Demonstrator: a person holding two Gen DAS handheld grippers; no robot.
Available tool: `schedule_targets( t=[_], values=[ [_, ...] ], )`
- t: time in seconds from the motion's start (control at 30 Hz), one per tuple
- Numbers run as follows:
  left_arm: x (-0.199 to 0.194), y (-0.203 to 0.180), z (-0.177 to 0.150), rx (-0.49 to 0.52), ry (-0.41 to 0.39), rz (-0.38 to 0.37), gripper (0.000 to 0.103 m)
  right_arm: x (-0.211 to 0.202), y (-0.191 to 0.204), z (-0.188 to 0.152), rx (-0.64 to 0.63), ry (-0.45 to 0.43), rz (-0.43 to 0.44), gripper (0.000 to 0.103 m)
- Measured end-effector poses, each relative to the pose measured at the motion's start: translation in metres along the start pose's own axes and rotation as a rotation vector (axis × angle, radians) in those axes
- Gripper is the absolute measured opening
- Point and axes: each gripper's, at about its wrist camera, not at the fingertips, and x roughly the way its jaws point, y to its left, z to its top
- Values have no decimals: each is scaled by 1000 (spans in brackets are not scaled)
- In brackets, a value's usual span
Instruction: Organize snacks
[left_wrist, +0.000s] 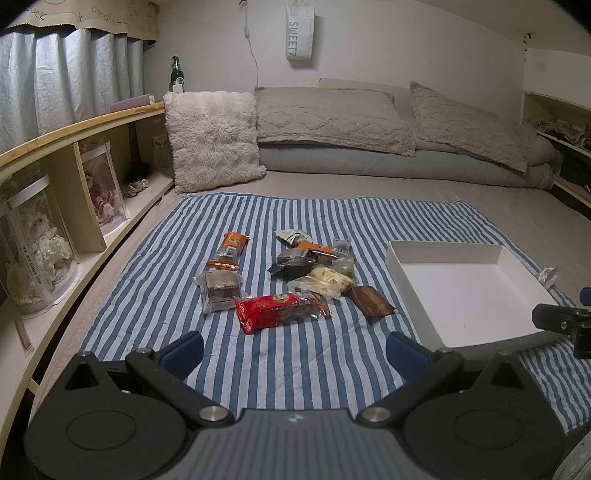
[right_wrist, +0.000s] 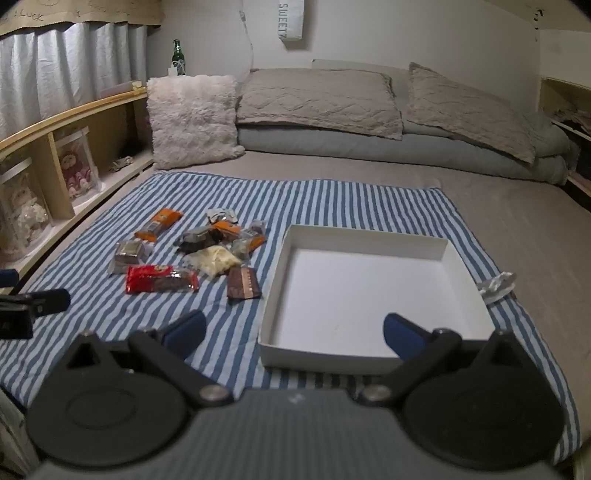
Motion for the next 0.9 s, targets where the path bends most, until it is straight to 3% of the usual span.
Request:
schedule_targets(
  t=[0.9],
  values=[
    [0,0,0,-1,2,-1,103,1,3,-1,1,3,-2,103]
  ],
)
